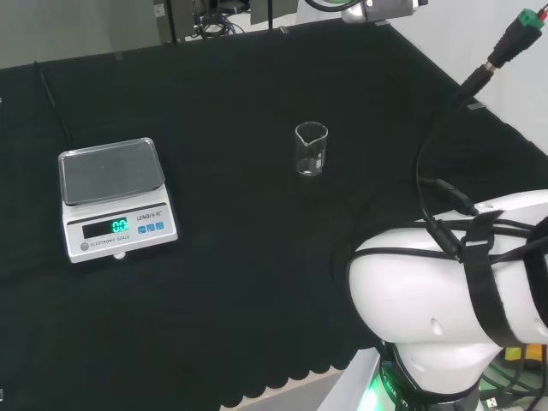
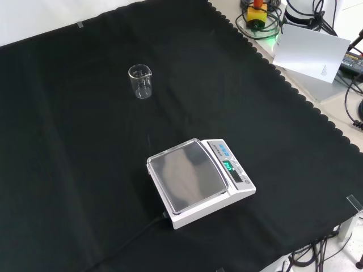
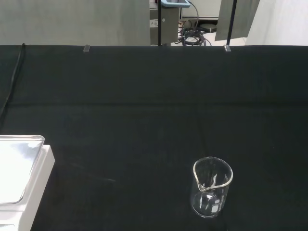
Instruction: Pick up the beaker.
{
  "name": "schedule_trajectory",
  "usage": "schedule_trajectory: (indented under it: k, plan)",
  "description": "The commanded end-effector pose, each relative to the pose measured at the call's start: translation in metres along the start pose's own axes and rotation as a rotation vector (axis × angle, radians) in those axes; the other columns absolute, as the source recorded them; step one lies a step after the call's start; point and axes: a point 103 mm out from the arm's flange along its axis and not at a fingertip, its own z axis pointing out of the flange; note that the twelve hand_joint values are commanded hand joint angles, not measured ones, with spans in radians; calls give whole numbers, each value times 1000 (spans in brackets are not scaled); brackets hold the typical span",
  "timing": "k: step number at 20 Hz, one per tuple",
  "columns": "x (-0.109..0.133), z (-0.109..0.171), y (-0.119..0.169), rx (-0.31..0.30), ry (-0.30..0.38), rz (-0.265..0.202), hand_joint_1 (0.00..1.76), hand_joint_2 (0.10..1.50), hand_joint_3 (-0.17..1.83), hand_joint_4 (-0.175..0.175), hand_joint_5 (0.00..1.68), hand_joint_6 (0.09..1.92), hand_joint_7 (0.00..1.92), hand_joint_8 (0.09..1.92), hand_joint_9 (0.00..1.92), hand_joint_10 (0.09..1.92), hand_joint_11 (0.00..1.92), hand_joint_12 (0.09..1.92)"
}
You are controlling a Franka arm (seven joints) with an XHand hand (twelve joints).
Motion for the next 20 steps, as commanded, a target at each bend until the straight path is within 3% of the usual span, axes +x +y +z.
schedule_trajectory:
  k: [1, 11, 16, 20]
  plan:
    - [0, 0, 0, -6, -6, 1, 387, 718, 149, 2, 119, 87, 72, 579, 157, 818, 5, 1417]
    - [-1, 11, 15, 17, -8, 18, 390, 739, 148, -3, 147, 87, 78, 630, 150, 809, 0, 1377]
    - [7, 46, 49, 24, -21, 33, 393, 739, 143, 3, 98, 87, 26, 627, 145, 807, 0, 1368]
    - [33, 80, 87, 85, -27, 46, 395, 741, 135, 6, 65, 87, 1, 588, 126, 806, 0, 1351]
